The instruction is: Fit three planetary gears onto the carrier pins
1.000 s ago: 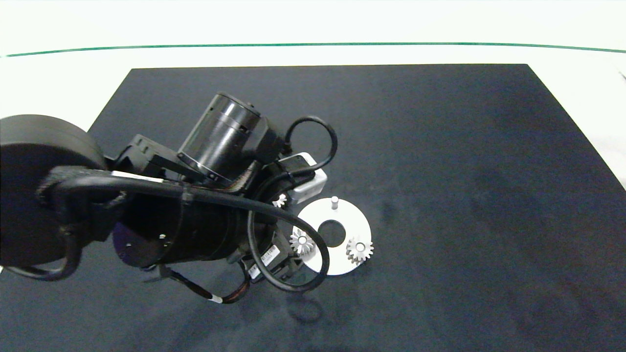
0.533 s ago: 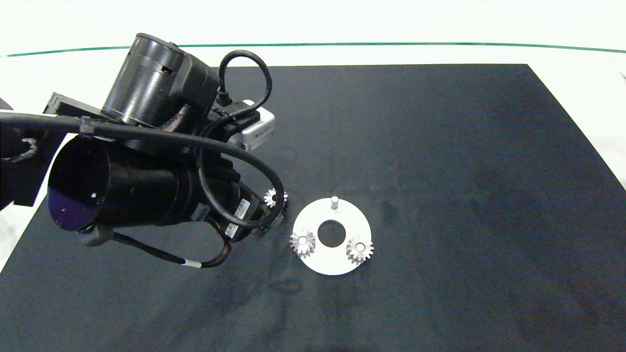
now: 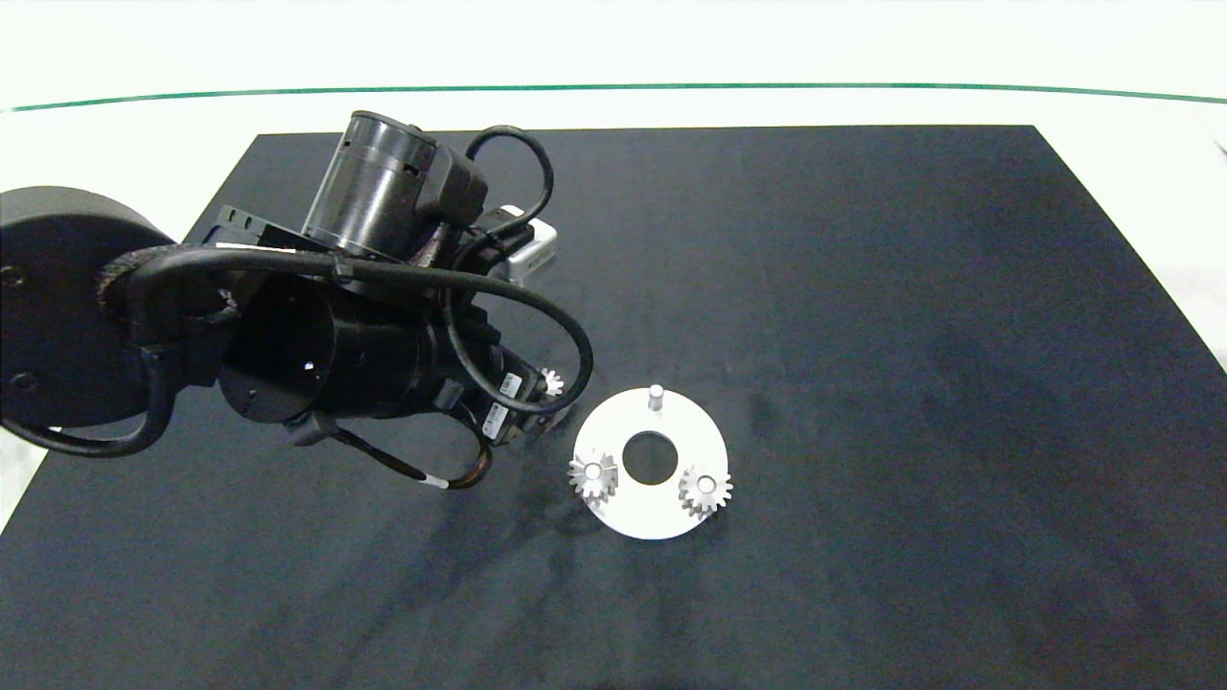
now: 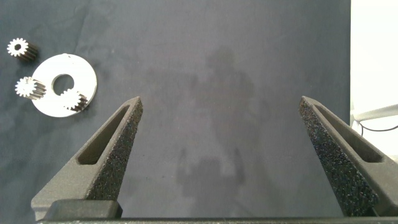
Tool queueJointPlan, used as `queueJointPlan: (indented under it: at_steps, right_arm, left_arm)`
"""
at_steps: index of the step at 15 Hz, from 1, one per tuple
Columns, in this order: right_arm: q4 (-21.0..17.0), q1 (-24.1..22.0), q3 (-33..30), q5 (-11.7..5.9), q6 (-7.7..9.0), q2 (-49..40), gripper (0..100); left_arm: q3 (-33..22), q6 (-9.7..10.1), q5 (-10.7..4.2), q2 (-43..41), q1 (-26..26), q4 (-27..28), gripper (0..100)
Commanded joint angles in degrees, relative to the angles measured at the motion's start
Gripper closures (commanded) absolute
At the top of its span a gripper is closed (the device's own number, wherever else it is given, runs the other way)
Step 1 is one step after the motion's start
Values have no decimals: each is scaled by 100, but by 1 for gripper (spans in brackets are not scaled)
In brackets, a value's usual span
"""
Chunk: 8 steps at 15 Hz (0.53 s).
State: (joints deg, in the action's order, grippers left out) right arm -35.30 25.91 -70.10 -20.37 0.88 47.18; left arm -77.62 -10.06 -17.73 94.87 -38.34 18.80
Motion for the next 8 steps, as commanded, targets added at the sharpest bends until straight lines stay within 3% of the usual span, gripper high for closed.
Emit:
queueJointPlan:
  at_steps: [1, 8]
  right_arm:
    - [-12, -7, 40, -11, 9, 28, 0]
    - [-12, 2, 66, -2, 53, 28, 0]
  left_arm:
    - [27, -5, -12, 85, 11, 10, 0]
    - [71, 4, -12, 85, 11, 19, 0]
